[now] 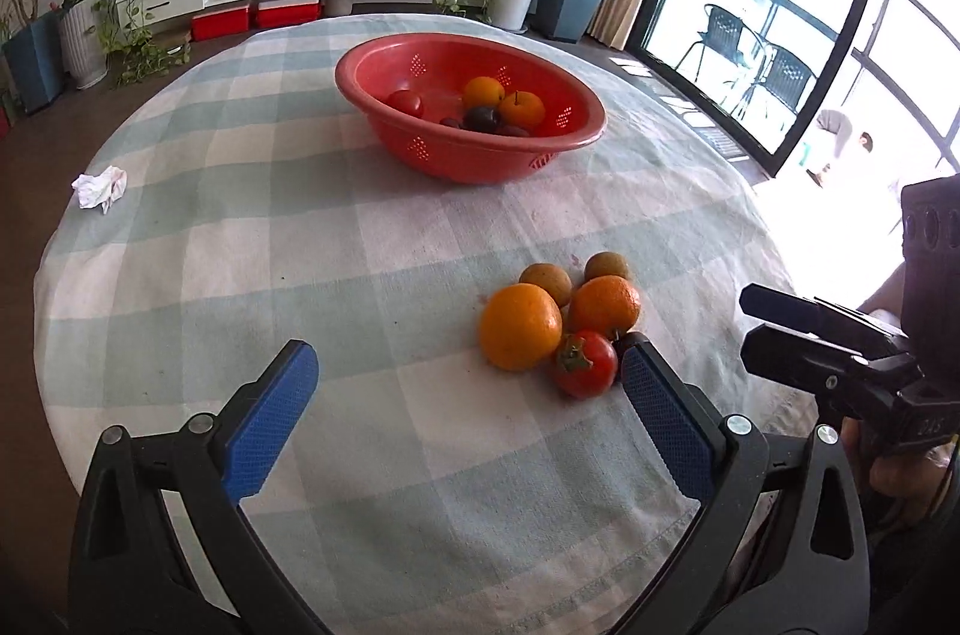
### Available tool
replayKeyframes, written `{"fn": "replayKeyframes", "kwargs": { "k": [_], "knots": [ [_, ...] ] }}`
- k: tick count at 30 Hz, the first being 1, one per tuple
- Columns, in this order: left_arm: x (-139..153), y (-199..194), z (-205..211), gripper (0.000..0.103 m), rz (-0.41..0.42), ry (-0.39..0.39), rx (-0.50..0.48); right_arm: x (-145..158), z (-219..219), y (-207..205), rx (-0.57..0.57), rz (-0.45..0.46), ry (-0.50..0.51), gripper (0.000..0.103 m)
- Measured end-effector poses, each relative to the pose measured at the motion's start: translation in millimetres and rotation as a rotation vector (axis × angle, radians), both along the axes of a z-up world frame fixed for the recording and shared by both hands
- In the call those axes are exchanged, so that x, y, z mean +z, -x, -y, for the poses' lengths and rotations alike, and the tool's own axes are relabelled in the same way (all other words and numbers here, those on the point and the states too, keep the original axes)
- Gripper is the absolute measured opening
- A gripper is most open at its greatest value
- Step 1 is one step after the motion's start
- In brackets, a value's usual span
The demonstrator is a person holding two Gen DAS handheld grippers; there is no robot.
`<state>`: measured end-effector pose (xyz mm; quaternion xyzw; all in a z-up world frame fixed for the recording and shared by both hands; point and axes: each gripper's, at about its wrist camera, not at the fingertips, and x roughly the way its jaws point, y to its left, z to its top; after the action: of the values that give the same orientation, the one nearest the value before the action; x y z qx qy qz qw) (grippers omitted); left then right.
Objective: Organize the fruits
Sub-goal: 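Withdraw both tools from the bowl toward the fruit pile, then close the left tool on the large orange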
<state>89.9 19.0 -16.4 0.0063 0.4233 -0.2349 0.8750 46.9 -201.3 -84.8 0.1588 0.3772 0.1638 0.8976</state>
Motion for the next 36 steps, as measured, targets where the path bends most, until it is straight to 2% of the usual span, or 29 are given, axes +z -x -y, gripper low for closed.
{"fn": "replayKeyframes", "kwargs": {
  "k": [7, 13, 19, 22, 26, 36],
  "knots": [
    [-2.5, -4.1, 6.6, 0.103, 0.013, -0.023, 0.012, -5.7, -8.0, 13.5, -0.005, -0.016, 0.028, 0.089],
    [-11.3, -19.3, 11.5, 0.103, -0.041, -0.061, 0.015, -9.7, -3.0, 13.9, -0.029, -0.035, 0.021, 0.089],
    [-9.9, -33.7, 11.4, 0.102, -0.055, -0.042, 0.011, -10.8, 1.3, 14.0, -0.046, -0.038, 0.014, 0.089],
    [-9.2, -40.2, 15.2, 0.091, -0.067, -0.042, -0.006, -11.1, 2.5, 13.2, -0.049, -0.039, 0.010, 0.089],
    [-12.5, -47.3, 21.6, 0.072, -0.099, -0.043, -0.025, -11.3, 2.7, 13.3, -0.048, -0.038, 0.010, 0.089],
    [-21.4, -60.1, 33.0, 0.071, -0.166, -0.049, -0.070, -12.2, 4.8, 13.5, -0.045, -0.038, 0.009, 0.089]
  ]
}}
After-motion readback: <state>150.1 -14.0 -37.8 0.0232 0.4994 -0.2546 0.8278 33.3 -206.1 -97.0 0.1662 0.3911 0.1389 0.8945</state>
